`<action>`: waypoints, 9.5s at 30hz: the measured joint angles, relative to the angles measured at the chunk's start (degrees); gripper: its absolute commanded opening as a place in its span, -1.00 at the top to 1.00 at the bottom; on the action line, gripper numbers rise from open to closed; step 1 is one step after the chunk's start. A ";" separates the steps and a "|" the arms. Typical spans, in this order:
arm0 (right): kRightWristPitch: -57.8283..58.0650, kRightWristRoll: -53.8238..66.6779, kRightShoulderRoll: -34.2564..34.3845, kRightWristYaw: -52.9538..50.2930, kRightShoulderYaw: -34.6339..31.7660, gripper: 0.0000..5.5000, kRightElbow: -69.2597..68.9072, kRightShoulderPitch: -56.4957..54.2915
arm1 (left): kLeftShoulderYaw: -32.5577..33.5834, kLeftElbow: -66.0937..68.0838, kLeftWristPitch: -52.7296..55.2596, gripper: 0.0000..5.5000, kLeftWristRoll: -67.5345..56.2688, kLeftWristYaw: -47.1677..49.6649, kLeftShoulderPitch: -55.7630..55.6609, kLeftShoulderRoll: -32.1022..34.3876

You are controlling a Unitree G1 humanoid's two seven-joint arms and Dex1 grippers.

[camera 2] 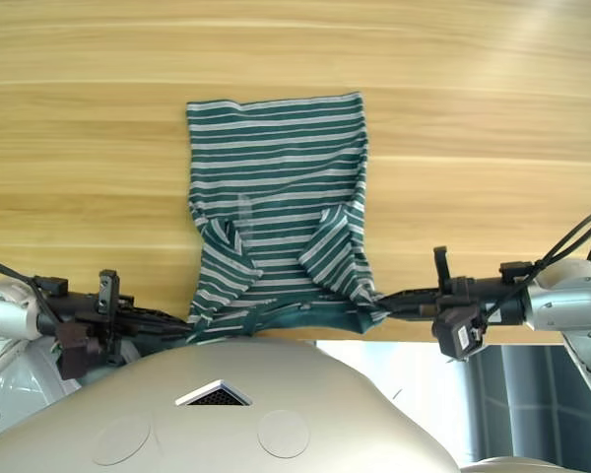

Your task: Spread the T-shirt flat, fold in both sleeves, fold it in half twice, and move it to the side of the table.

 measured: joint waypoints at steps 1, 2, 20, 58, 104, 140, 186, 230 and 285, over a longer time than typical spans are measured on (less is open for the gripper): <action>1.80 -0.09 1.46 -1.23 -0.13 0.99 0.57 -2.68 | 1.82 0.45 1.46 1.00 -0.83 0.78 -1.47 -1.15; 3.08 -0.08 2.41 -2.32 -0.24 0.99 0.75 -4.90 | 3.48 1.03 2.37 1.00 -1.59 1.79 -3.05 -2.51; 22.46 -21.15 25.36 -24.41 2.59 0.99 19.76 -45.40 | 17.92 29.11 13.02 1.00 14.55 17.24 -32.88 -28.81; 20.73 -29.08 48.92 -43.67 3.24 -0.02 80.87 -71.75 | 28.00 86.26 31.80 0.26 32.74 34.83 -59.90 -45.70; -4.91 14.75 -4.29 -20.17 1.05 -0.96 -8.45 -10.10 | 58.97 75.40 29.47 0.14 -3.91 -5.56 -59.91 -50.76; 17.90 -32.16 65.71 -62.19 23.25 -0.96 76.69 -65.69 | 55.72 70.01 28.11 0.14 -4.46 -7.10 -55.55 -55.50; 34.13 -37.46 33.68 -50.18 5.43 -0.96 22.33 -43.87 | 38.81 53.23 8.93 0.14 11.91 -13.24 -39.46 -49.44; 2.98 -18.28 25.83 -4.44 18.68 -0.96 36.92 -41.48 | 4.38 20.94 2.08 0.14 41.14 9.29 -17.13 -21.94; 4.12 -14.69 23.35 -1.92 23.38 0.96 27.22 -34.42 | -6.28 20.48 1.00 0.96 33.79 14.54 -20.26 -18.82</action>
